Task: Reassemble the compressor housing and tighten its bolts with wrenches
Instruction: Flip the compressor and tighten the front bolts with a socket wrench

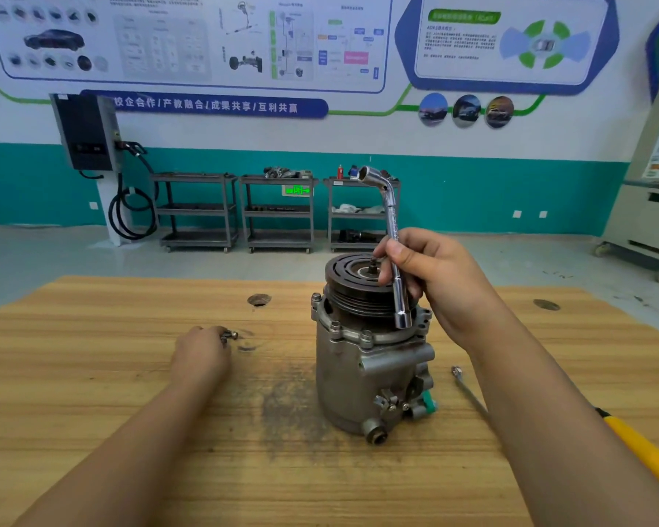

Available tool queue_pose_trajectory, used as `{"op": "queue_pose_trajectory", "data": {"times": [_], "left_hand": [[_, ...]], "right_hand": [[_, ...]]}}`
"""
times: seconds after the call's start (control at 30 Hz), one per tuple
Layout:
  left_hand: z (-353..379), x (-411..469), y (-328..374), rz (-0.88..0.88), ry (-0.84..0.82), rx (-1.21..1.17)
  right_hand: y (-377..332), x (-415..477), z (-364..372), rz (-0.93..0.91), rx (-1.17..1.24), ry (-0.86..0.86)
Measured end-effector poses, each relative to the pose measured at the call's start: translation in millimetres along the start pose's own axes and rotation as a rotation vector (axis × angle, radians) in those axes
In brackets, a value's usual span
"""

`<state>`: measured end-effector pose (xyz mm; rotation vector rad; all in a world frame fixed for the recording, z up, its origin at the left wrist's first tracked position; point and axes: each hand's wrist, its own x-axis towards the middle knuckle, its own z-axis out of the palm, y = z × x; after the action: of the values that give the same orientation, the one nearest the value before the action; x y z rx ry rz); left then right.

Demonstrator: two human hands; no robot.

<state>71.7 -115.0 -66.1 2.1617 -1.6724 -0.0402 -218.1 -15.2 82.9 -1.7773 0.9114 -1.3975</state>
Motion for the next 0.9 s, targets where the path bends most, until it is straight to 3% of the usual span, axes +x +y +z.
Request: {"op": "queue_pose_trajectory", "data": {"times": [0.37, 0.57, 0.8, 0.9], "left_hand": [[13, 2, 3, 0.000, 0.057, -0.045], [10, -1, 3, 0.037, 0.005, 0.005], [-25, -38, 39, 0.073, 0.222, -0.570], [-55, -65, 63, 0.098, 0.275, -0.819]], "right_hand": [[0, 0, -2, 0.007, 0.009, 0.003], [0, -1, -2, 0.002, 0.012, 0.006], [3, -1, -3, -0.013, 0.018, 0.019], [7, -5, -8, -0.050, 0.153, 0.091]]}}
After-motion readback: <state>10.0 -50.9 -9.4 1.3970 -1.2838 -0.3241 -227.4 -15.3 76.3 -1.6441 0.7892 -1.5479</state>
